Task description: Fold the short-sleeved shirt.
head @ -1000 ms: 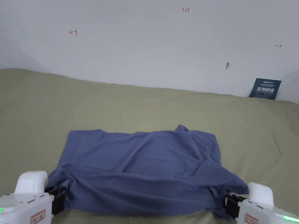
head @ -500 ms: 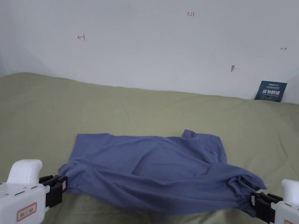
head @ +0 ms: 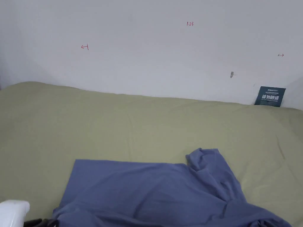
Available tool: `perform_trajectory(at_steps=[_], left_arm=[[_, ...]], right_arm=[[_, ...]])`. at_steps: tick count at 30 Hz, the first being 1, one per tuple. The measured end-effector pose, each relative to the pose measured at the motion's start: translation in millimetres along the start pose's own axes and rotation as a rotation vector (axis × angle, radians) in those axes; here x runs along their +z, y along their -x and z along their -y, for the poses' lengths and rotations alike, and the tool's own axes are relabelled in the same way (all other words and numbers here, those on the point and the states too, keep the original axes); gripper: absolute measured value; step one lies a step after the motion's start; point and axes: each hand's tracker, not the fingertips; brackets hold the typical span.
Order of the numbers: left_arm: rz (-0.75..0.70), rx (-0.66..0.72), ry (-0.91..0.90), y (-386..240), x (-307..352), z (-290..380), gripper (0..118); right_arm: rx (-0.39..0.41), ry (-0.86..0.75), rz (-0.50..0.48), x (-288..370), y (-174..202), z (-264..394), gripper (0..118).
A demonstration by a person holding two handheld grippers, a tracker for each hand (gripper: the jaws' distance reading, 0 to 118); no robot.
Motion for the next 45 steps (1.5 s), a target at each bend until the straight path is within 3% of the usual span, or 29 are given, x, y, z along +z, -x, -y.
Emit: perform_trajectory(at_steps=[12,15,16,17,19,20,21,22,26,29,30,31,32,33,35,40,45], left_arm=[[-0.059,0.089,0.188,10.5,7.1,55.3,0],[-0.070,0.094,0.206,8.7,4.1,63.1,0],[-0.069,0.103,0.191,8.2,6.1,64.3,0],[-0.073,0.108,0.152,6.3,12.3,62.5,0],[-0.090,0.113,0.079,1.2,29.4,56.3,16],[-0.117,0.105,0.044,-2.3,41.9,49.7,35],[-0.131,0.098,0.007,-6.2,53.7,44.0,65],[-0.142,0.072,-0.036,0.3,62.6,40.1,74],[-0.121,-0.005,-0.177,-35.0,92.1,8.4,74],[-0.088,-0.032,-0.207,-60.6,90.3,-3.2,73],[-0.086,-0.037,-0.214,-70.0,88.0,-3.0,70],[-0.090,-0.043,-0.208,-80.4,86.0,-2.1,59],[-0.085,-0.060,-0.207,-89.0,84.8,1.2,28],[-0.084,-0.069,-0.216,-95.7,84.2,5.2,0],[-0.089,-0.082,-0.218,-107.2,79.3,14.6,0],[-0.018,-0.038,-0.165,-100.6,75.2,3.9,0],[-0.035,0.007,-0.073,-21.3,-8.7,-37.2,0]], right_arm=[[0.072,0.160,0.083,-11.0,-0.3,56.1,10],[0.050,0.166,0.100,-11.8,-5.7,57.2,11],[0.014,0.146,0.072,-7.8,-9.6,56.1,13],[-0.009,0.131,0.047,-1.4,-11.4,53.3,24],[-0.012,0.101,0.063,17.1,-10.5,45.1,74],[0.006,0.072,0.083,31.7,-6.9,39.3,83],[0.031,0.029,0.096,46.2,-2.6,32.4,82],[0.051,-0.020,0.107,59.4,2.8,25.4,82],[0.080,-0.192,0.140,93.2,41.9,-2.2,82],[0.080,-0.285,0.125,98.2,75.7,-9.7,75],[0.077,-0.281,0.141,98.3,87.6,-9.4,52],[0.084,-0.275,0.141,96.8,99.0,-7.3,22],[0.095,-0.277,0.146,94.6,109.5,-4.8,3],[0.107,-0.271,0.156,92.4,118.7,-0.6,3],[0.138,-0.267,0.161,90.0,134.6,12.2,3],[0.137,-0.179,0.025,73.5,152.0,34.0,3],[0.154,-0.176,0.032,59.6,146.4,28.0,3]])
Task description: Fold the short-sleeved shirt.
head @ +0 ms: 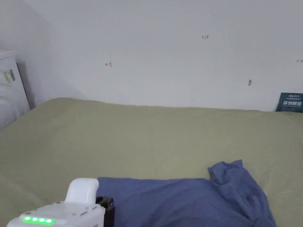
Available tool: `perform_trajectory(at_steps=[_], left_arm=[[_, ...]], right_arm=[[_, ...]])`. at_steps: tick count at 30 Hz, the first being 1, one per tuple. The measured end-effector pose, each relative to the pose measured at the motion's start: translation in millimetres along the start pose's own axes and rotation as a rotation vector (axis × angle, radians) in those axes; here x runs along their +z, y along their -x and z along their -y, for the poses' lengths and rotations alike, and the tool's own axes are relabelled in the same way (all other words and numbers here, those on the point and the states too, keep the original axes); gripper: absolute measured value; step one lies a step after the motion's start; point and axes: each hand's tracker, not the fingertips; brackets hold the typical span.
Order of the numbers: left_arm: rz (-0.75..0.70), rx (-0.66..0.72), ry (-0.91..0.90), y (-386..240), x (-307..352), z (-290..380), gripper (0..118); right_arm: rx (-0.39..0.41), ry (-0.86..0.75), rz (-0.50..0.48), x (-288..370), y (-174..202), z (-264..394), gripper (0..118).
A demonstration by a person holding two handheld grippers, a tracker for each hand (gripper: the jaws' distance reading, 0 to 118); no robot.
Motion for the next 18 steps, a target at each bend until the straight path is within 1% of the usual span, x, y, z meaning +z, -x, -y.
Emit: perform_trajectory(at_steps=[1,2,4,5,7,8,9,10,12,14,18], left_arm=[[0.024,0.031,0.043,-7.4,-13.2,-29.3,0],[0.032,0.031,0.114,5.5,-39.4,-45.7,0],[0.045,0.043,0.175,30.2,-87.9,-73.2,1],[-0.034,-0.003,0.219,37.6,-110.8,-85.1,12],[-0.103,-0.016,0.261,52.8,-151.1,-105.9,68],[-0.133,-0.025,0.260,52.7,-164.1,-111.6,81],[-0.117,0.005,0.259,52.3,-173.2,-115.0,82],[-0.105,0.047,0.288,55.7,-187.3,-117.9,82],[-0.097,0.087,0.341,56.7,-212.7,-114.0,82],[-0.132,0.091,0.398,53.9,-226.3,-104.0,82],[-0.128,0.062,0.400,45.5,-235.1,-93.1,82]], right_arm=[[-0.002,0.001,0.000,-3.7,-4.0,-2.2,3],[-0.006,0.000,0.003,-7.1,-7.5,-4.9,3],[-0.008,0.003,0.008,-15.1,-15.0,-9.6,3],[-0.009,0.003,0.015,-20.0,-19.6,-12.0,3],[-0.004,0.020,0.022,-29.4,-27.6,-16.9,3],[-0.003,0.023,0.028,-34.1,-32.1,-18.5,3],[-0.007,0.027,0.031,-38.5,-36.4,-19.6,3],[-0.011,0.038,0.035,-43.9,-40.9,-20.9,3],[-0.036,0.062,0.040,-53.6,-47.5,-23.4,3],[-0.046,0.072,0.041,-62.9,-53.0,-24.0,3],[-0.051,0.084,0.046,-76.1,-58.5,-25.4,3]])
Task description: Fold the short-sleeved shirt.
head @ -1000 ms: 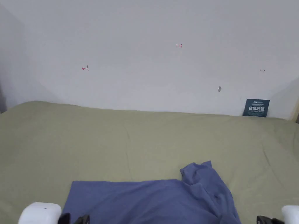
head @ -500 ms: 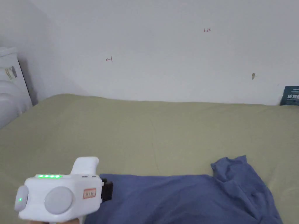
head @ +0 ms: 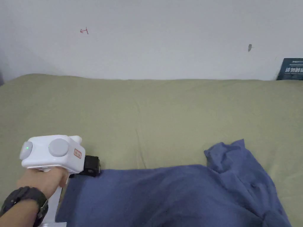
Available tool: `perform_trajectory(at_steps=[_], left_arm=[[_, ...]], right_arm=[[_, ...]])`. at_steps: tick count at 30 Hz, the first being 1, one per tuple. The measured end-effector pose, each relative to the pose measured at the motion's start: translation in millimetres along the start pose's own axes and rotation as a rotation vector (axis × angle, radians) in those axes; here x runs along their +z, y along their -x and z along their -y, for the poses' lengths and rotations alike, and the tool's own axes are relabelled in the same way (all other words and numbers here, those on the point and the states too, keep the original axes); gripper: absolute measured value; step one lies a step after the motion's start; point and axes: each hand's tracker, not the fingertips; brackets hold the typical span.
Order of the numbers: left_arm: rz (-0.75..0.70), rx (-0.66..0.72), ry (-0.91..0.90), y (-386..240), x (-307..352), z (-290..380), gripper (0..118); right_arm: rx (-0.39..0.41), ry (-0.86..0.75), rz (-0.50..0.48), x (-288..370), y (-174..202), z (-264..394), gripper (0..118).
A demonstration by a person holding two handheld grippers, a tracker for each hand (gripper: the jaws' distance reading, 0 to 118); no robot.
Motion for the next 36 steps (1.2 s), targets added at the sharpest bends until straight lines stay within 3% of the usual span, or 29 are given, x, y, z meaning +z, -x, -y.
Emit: perform_trajectory(at_steps=[4,5,6,10,11,14,15,18,21,23,25,26,27,29,31,32,36], left_arm=[[-0.050,-0.063,-0.017,-6.8,0.2,6.7,74],[-0.066,-0.096,-0.027,-10.5,2.6,10.0,51],[-0.048,-0.099,-0.032,-13.3,4.7,12.6,1],[-0.038,-0.130,-0.031,-18.1,5.7,19.7,0],[-0.039,-0.131,-0.041,-15.5,5.3,20.2,0],[-0.009,-0.082,-0.047,-7.2,6.0,20.4,0],[-0.005,-0.071,-0.043,-4.2,4.8,19.1,0],[0.005,-0.062,-0.038,-2.2,3.5,18.0,0],[0.000,-0.065,-0.029,-4.8,1.5,15.8,0],[-0.009,-0.081,-0.026,-7.2,-0.5,14.2,0],[-0.010,-0.088,-0.020,-6.4,-2.3,12.0,0],[-0.008,-0.087,-0.020,-5.5,-2.7,11.6,0],[-0.003,-0.083,-0.018,-5.1,-2.5,11.4,0],[0.003,-0.081,-0.018,-4.2,-2.5,10.7,0],[0.004,-0.088,-0.020,-4.1,-2.4,11.3,0],[0.005,-0.088,-0.024,-3.9,-2.2,11.5,0],[0.081,-0.060,-0.052,-4.5,6.3,15.8,0]], right_arm=[[-0.013,-0.004,-0.004,-6.5,-2.8,-6.5,3],[-0.010,-0.004,-0.002,-8.8,-3.5,-10.4,3],[0.000,-0.003,0.013,-12.0,-4.7,-14.6,3],[0.028,0.004,0.030,-47.8,-25.2,-44.3,5],[0.025,0.017,0.005,-67.0,-34.0,-57.7,11],[0.011,0.200,-0.127,-154.6,-62.5,-100.0,105],[0.004,0.280,-0.114,-180.4,-67.0,-108.7,118],[0.028,0.365,-0.028,-251.6,-84.8,-133.1,109],[-0.042,0.409,0.047,-298.3,-95.7,-141.3,108],[-0.053,0.436,0.034,-315.0,-97.3,-141.3,101],[-0.027,0.520,0.027,-323.1,-94.0,-136.7,78],[-0.013,0.544,0.050,-324.3,-91.8,-135.8,76],[-0.031,0.506,0.038,-319.7,-89.8,-138.0,63],[-0.006,0.480,0.017,-310.9,-83.7,-143.8,2],[0.091,0.394,0.077,-299.9,-73.3,-145.4,2],[0.101,0.385,0.107,-295.8,-72.3,-148.9,2],[0.051,0.303,0.024,-262.8,-68.3,-149.6,2]])
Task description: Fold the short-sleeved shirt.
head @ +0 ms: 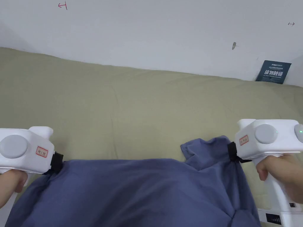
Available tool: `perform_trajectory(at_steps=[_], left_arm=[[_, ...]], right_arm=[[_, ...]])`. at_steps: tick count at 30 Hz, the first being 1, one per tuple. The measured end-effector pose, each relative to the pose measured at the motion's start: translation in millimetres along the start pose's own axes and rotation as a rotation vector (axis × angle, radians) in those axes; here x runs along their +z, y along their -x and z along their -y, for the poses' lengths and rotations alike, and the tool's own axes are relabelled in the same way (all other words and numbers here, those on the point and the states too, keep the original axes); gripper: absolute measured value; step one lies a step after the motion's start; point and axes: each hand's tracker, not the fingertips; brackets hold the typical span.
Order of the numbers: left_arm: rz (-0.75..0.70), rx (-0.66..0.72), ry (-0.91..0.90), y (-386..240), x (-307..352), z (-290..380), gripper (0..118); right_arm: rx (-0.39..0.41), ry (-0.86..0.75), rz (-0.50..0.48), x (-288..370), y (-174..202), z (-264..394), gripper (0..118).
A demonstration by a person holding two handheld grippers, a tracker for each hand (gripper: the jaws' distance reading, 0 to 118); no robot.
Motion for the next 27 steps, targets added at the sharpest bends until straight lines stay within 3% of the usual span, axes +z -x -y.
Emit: perform_trajectory(at_steps=[8,15,21,27], left_arm=[[0.069,-0.096,-0.131,-10.4,69.5,5.1,0],[0.088,-0.156,-0.213,-2.3,158.4,37.4,0],[0.112,-0.146,-0.210,12.8,203.0,105.4,0],[0.102,-0.115,-0.121,19.9,194.7,184.1,0]], right_arm=[[0.064,-0.168,-0.117,105.8,5.7,29.5,2],[0.092,-0.236,-0.117,182.9,-9.1,76.7,2],[0.082,-0.240,-0.132,233.0,-23.1,153.9,2],[-0.005,-0.103,-0.129,227.0,-30.8,240.8,2]])
